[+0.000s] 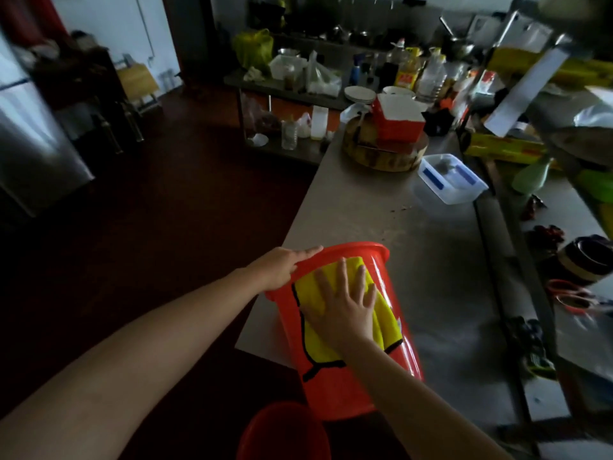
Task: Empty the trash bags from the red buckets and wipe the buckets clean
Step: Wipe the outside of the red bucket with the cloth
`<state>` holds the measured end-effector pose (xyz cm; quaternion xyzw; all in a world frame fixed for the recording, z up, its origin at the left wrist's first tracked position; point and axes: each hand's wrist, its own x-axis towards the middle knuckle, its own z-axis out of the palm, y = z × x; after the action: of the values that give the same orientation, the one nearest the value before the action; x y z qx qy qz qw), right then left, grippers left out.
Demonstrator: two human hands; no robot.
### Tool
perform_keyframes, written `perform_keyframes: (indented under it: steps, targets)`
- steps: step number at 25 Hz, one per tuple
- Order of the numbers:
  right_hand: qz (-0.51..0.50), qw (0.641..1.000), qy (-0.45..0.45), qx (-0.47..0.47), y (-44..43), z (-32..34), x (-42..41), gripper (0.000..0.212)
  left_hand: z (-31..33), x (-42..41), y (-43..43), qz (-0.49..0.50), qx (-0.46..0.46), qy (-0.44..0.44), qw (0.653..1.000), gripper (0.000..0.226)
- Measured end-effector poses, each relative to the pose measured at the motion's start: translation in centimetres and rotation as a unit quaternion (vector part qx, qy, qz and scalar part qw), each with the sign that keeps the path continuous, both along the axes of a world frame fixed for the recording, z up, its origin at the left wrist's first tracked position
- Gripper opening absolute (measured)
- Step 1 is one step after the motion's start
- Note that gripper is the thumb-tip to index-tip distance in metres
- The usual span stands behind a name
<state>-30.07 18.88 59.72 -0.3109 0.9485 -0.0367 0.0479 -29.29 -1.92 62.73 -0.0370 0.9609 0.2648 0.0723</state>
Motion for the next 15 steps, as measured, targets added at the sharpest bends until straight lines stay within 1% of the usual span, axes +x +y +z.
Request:
perform_keyframes:
  steps: [3, 4, 5, 6, 7, 8, 9, 10, 11, 12, 13, 14, 15]
  targets:
    - [0.078, 0.996, 0.03, 0.024, -0.6, -0.4, -0.7, 0.078, -0.2, 0.3, -0.7, 0.016, 0.014, -0.035, 0.999, 0.062]
    - [0.092, 0.995, 0.029, 0.018, -0.5, -0.3, -1.4, 0.076, -0.5, 0.4, -0.8, 0.018, 0.024, -0.03, 0.999, 0.056]
    - [0.099, 0.995, 0.024, 0.011, -0.1, -0.1, -2.2, 0.075, -0.2, 0.6, -0.5, 0.02, 0.011, -0.032, 0.999, 0.042]
    - [0.099, 0.995, 0.017, 0.0, 0.5, 0.0, -3.3, 0.075, -0.3, 0.7, -0.5, 0.0, -0.019, -0.01, 1.0, 0.032]
    - [0.086, 0.996, 0.006, -0.016, 1.2, 0.1, -4.6, 0.075, -0.2, 0.7, -0.3, 0.011, -0.015, -0.021, 1.0, 0.043]
    - [0.061, 0.997, -0.01, -0.037, 2.0, 0.2, -5.9, 0.075, -0.7, 0.8, -0.4, 0.006, -0.017, -0.003, 1.0, 0.055]
    - [0.028, 0.997, -0.036, -0.066, 2.8, -0.2, -7.4, 0.076, -0.6, 1.0, -0.3, 0.03, -0.007, -0.035, 0.999, 0.052]
    - [-0.008, 0.992, -0.069, -0.102, 3.6, -0.6, -8.8, 0.077, -0.8, 1.1, -0.4, 0.031, 0.002, -0.044, 0.999, 0.049]
    - [-0.043, 0.983, -0.107, -0.144, 4.3, -1.0, -10.0, 0.079, -0.5, 1.2, -0.4, 0.039, -0.009, -0.059, 0.997, 0.063]
    - [-0.076, 0.969, -0.144, -0.186, 5.0, -1.6, -11.1, 0.08, -0.7, 1.4, -0.6, 0.03, -0.026, -0.039, 0.998, 0.076]
    - [-0.107, 0.952, -0.179, -0.223, 5.6, -2.1, -11.9, 0.08, -0.5, 1.6, -0.5, 0.031, -0.044, -0.047, 0.997, 0.082]
    - [-0.136, 0.934, -0.209, -0.255, 6.1, -2.4, -12.4, 0.077, -0.6, 1.5, -0.5, 0.024, -0.049, -0.032, 0.998, 0.084]
    - [-0.163, 0.919, -0.229, -0.278, 6.5, -2.7, -12.6, 0.073, -0.5, 1.5, -0.3, 0.032, -0.047, -0.038, 0.998, 0.084]
